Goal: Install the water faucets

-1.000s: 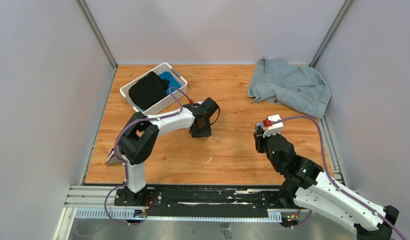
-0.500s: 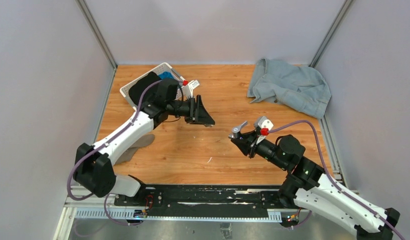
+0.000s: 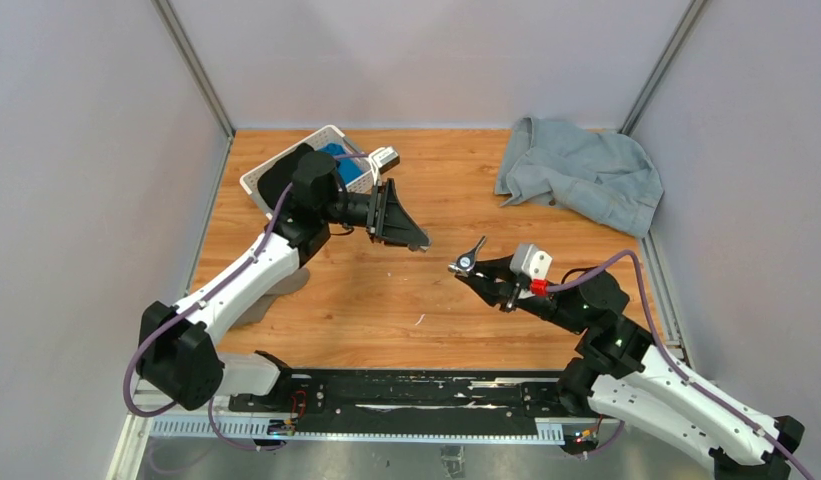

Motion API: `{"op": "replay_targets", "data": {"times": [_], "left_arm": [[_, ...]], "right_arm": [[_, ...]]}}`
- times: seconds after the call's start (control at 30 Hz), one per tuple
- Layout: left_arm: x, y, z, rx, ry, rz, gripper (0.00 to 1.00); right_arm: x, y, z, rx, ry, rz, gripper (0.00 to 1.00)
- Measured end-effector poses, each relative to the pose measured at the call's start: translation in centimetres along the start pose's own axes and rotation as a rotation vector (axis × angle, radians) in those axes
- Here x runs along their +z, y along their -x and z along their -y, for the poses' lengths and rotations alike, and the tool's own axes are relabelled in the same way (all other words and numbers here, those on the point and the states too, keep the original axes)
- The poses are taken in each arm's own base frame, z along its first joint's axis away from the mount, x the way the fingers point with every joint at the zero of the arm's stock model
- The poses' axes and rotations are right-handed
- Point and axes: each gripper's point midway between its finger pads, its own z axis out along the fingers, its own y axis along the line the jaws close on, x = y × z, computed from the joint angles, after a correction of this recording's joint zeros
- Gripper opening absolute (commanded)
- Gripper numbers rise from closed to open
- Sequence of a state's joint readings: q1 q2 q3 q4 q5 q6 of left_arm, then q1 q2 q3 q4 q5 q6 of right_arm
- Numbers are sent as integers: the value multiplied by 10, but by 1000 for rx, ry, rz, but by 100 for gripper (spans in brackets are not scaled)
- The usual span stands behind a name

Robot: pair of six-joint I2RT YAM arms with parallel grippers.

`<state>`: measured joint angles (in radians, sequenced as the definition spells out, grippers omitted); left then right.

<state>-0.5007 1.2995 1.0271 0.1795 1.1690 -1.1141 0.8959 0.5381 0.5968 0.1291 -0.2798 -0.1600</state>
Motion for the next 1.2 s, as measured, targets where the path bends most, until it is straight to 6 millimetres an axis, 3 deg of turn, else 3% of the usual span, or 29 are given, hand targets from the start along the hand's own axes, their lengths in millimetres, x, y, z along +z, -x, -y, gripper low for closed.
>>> {"op": "replay_targets", "data": {"times": [0.23,0.43,0.73,1.2], "left_arm": [[-3,3,11,-84,-19,-6,0],[-6,11,15,-136,-17,15,0],[-5,16,15,-213,-14,22,0],[-8,13,30,-257,-27,26,0]], "right_arm": [[8,15,17,-224,-49,95,0],[20,27,23,-304,-65,152,0],[36,32,18,-350,-36,197,0],[39,37,11,-438,-4,221,0]]}}
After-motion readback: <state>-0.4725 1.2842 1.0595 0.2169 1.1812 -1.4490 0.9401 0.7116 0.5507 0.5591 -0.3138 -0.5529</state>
